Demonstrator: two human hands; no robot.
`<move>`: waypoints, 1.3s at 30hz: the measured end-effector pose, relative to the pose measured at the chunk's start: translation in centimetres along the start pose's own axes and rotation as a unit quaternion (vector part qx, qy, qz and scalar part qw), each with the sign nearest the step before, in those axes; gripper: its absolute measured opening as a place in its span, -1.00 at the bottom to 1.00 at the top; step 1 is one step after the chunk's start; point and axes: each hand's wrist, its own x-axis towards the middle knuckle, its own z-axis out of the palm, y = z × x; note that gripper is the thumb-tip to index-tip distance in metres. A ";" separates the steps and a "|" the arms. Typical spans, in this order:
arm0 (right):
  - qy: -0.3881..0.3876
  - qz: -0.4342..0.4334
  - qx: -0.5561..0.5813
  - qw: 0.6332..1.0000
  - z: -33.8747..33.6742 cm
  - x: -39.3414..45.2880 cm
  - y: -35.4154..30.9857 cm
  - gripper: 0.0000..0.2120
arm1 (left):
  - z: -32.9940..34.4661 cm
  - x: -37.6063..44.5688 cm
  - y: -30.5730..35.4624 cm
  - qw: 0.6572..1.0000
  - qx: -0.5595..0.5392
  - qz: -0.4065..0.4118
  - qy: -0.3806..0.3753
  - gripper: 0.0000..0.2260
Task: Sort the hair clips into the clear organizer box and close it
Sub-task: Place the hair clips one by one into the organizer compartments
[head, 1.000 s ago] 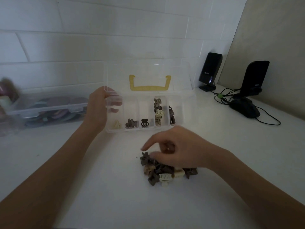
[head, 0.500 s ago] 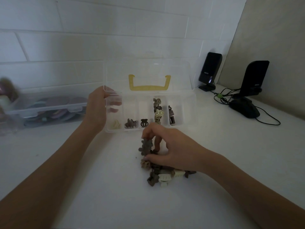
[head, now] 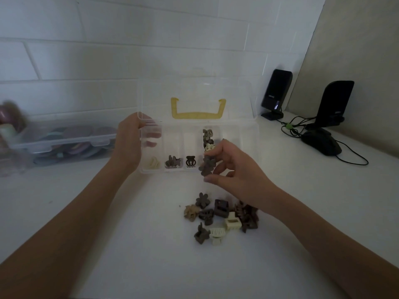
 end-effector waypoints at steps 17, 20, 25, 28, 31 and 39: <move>0.109 -0.022 0.031 0.993 -0.3 0.4 -0.1 -0.80 | 0.0 -0.2 0.1 1.000 0.005 0.006 0.002 -0.82; 0.168 -0.037 -0.038 0.984 0.1 0.7 0.3 -0.83 | 0.0 -0.1 0.1 1.000 0.003 0.001 -0.001 -0.88; 0.178 -0.104 -0.205 0.957 0.8 1.4 0.8 -0.81 | 0.1 -0.1 0.1 1.000 0.000 -0.011 -0.006 -0.86; 0.173 -0.072 -0.190 0.964 0.6 1.6 1.2 -0.82 | 0.1 0.0 0.0 1.000 0.002 -0.008 -0.006 -0.86; 0.199 -0.020 -0.068 0.977 -0.1 1.4 1.1 -0.85 | 0.0 0.0 -0.1 1.000 0.007 -0.007 -0.008 -0.88; 0.182 0.059 0.238 0.952 -1.6 0.8 -0.5 -0.93 | 0.1 0.1 -0.2 1.000 0.008 -0.004 0.002 -0.82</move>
